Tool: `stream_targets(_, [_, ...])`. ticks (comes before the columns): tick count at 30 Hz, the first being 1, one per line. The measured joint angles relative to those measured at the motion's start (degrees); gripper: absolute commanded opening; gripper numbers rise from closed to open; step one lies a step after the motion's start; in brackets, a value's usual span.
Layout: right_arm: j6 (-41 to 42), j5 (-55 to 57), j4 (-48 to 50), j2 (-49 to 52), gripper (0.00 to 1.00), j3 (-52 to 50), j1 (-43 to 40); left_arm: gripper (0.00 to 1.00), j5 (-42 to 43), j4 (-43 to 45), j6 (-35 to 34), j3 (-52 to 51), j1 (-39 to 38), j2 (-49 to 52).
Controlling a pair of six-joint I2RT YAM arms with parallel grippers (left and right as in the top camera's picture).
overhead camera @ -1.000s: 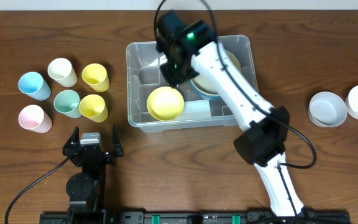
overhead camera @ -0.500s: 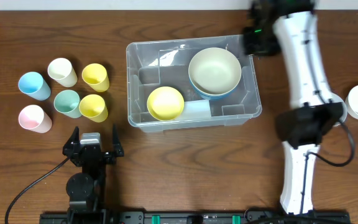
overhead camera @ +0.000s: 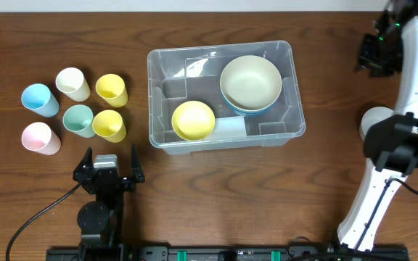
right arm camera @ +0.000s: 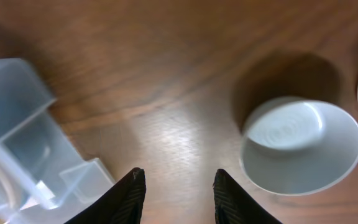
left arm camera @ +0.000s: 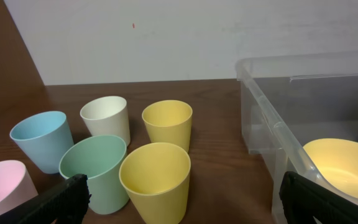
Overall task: Pack container
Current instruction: 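Raise the right gripper out of the bin toward the grey bowl, then grip the rim of the grey bowl with the right gripper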
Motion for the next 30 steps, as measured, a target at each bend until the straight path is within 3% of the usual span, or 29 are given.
stream_targets(8, [0.02,-0.7,0.0,-2.47,0.42,-6.34,-5.6,0.98,0.0,-0.02,0.0,0.0,0.0,0.0])
stream_targets(19, [0.98,1.05,0.57,-20.61,0.45,-23.26,-6.54,0.98,0.0,-0.02,0.0,0.0,0.0,0.0])
stream_targets(30, [6.16,2.67,20.09,-38.62,0.53,-53.96,-11.45,0.98,0.02,-0.02,-0.02,0.0,0.0,0.0])
